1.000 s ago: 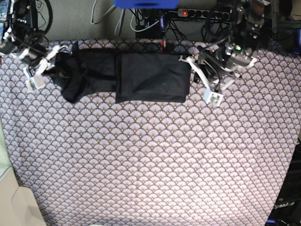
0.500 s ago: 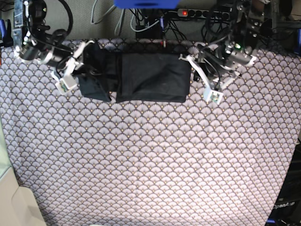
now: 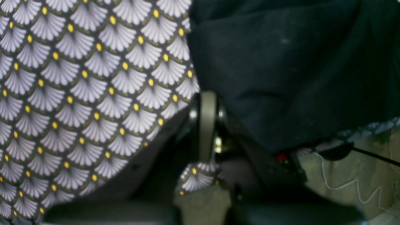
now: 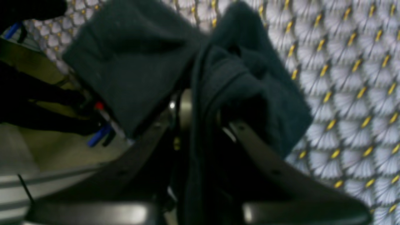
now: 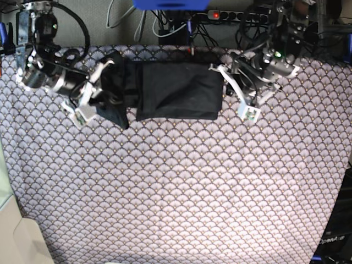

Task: Fold the T-shirt properly
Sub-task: 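Fold the held strip end with the right gripper toward the left gripper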

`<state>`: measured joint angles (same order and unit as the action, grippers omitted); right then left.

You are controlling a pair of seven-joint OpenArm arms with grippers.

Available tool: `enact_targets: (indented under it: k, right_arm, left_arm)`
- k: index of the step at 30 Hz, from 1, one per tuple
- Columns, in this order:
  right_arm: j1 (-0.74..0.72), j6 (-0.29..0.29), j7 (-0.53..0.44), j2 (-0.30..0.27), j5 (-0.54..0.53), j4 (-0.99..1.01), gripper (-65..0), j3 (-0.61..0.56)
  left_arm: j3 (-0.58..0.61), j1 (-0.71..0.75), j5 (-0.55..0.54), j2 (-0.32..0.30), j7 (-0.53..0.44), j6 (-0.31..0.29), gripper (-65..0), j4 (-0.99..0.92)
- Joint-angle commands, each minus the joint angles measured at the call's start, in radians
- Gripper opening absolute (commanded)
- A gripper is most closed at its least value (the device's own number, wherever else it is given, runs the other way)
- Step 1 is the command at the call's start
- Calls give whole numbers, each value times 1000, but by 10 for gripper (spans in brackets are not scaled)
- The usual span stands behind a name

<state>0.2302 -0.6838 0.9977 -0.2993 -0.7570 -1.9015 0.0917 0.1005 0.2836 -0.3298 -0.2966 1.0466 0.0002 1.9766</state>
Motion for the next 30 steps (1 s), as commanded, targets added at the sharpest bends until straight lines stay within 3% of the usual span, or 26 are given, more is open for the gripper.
enact_targets:
  k: [1, 5, 15, 20, 30]
  right_arm:
    - [-24, -14, -4, -2, -32, -40, -623, 0]
    - [-70, -14, 62, 24, -34, -63, -623, -39]
    - [-82, -14, 71, 108, -28, -60, -623, -214]
    - [-114, -14, 68, 117, -28, -59, -623, -340]
    - [-222, -14, 71, 150, -28, -26, -623, -455]
  left_arm:
    - [-3, -8, -2, -3, -12, -1, -650, 16]
    - [-3, -10, -2, -2, -12, -1, -650, 16]
    - [-3, -10, -2, 0, -12, -1, -650, 16]
    - [-3, -8, -2, 0, -12, -1, -650, 16]
    - [-23, 21, -2, -13, -12, -1, -650, 16]
